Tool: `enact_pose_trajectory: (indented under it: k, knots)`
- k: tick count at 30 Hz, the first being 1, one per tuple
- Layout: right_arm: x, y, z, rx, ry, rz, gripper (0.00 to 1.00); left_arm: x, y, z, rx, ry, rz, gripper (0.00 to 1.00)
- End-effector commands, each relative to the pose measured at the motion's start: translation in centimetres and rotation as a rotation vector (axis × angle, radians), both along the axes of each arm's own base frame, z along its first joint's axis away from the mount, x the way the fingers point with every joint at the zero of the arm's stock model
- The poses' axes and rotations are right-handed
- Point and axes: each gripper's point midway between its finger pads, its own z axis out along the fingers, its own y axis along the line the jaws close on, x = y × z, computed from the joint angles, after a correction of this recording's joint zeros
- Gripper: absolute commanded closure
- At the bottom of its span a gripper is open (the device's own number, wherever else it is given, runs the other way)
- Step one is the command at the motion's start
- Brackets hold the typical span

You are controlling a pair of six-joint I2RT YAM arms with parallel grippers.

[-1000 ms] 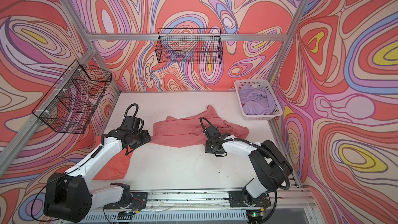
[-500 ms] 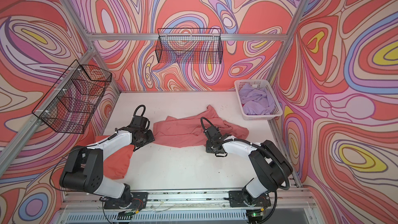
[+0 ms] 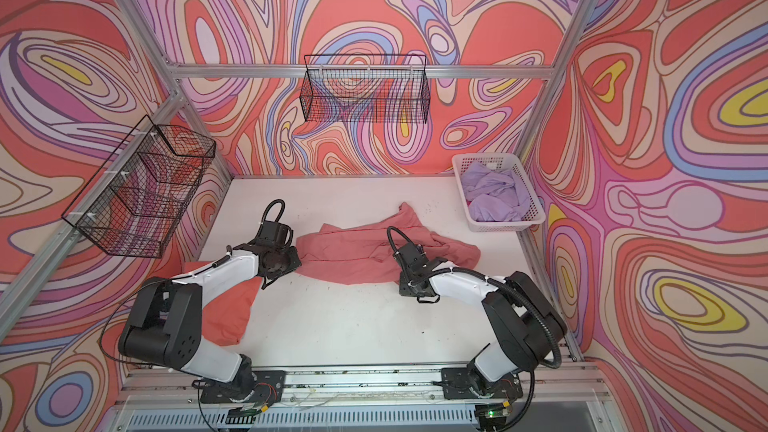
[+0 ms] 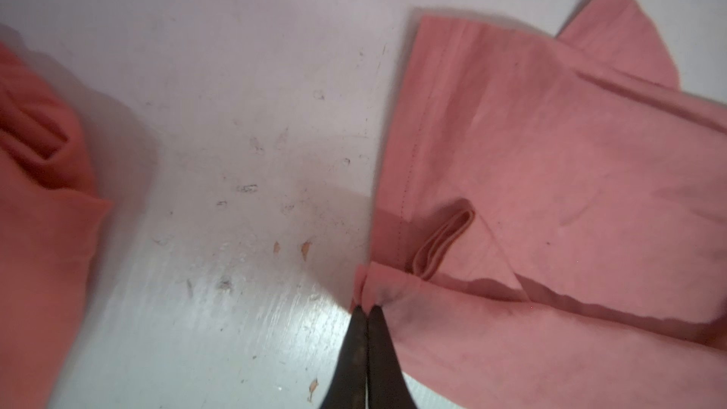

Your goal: Fold and stack the t-shirts

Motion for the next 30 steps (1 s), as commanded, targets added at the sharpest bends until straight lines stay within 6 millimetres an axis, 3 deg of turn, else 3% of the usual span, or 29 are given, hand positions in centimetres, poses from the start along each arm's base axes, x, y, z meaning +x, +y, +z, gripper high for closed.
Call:
enact_pose_trajectory:
  k: [1,7,10,13,15,19,22,23,24,26,28,30]
  knots:
    - [0.2,-1.4,2.6,-0.036,-0.042,-0.009,1.0,1.4,1.2,4.0,0.027,-0.088,0.041,1.0]
    - [-0.6,-4.7,7.2,-0.043,-0.105,-0.054,1.0,3.8,3.5,8.2,0.011,-0.182,0.097,1.0]
    - [-1.1,-6.1,10.2,-0.039,-0.148,-0.084,1.0,4.8,4.2,9.3,0.024,-0.2,0.102,1.0]
    - [-1.9,-6.5,11.7,-0.038,-0.145,-0.084,1.0,5.2,4.3,9.6,0.02,-0.205,0.101,1.0]
    - [-2.6,-5.1,11.7,0.034,-0.111,-0.033,1.0,5.0,4.2,9.5,0.016,-0.198,0.101,1.0]
    - [-5.3,0.4,11.2,0.322,-0.022,0.133,1.0,4.3,4.4,9.0,0.02,-0.193,0.112,1.0]
    - [-7.8,2.0,10.2,0.344,0.064,0.226,0.99,3.9,4.7,8.8,0.032,-0.191,0.119,1.0]
    - [-7.9,1.4,10.1,0.31,0.066,0.22,0.89,3.8,4.8,8.8,0.035,-0.191,0.122,1.0]
    - [-7.1,-0.4,10.5,0.224,0.022,0.165,0.68,3.7,4.8,8.8,0.037,-0.192,0.121,1.0]
    - [-5.3,-2.6,11.9,0.126,-0.077,0.089,0.4,3.8,4.9,8.8,0.038,-0.192,0.122,1.0]
    - [-3.6,-4.1,11.7,0.085,-0.107,0.017,0.35,3.8,4.9,8.5,0.036,-0.186,0.122,1.0]
    - [-2.3,-4.1,9.8,0.119,-0.084,-0.014,0.35,3.9,4.8,8.2,0.034,-0.179,0.122,1.0]
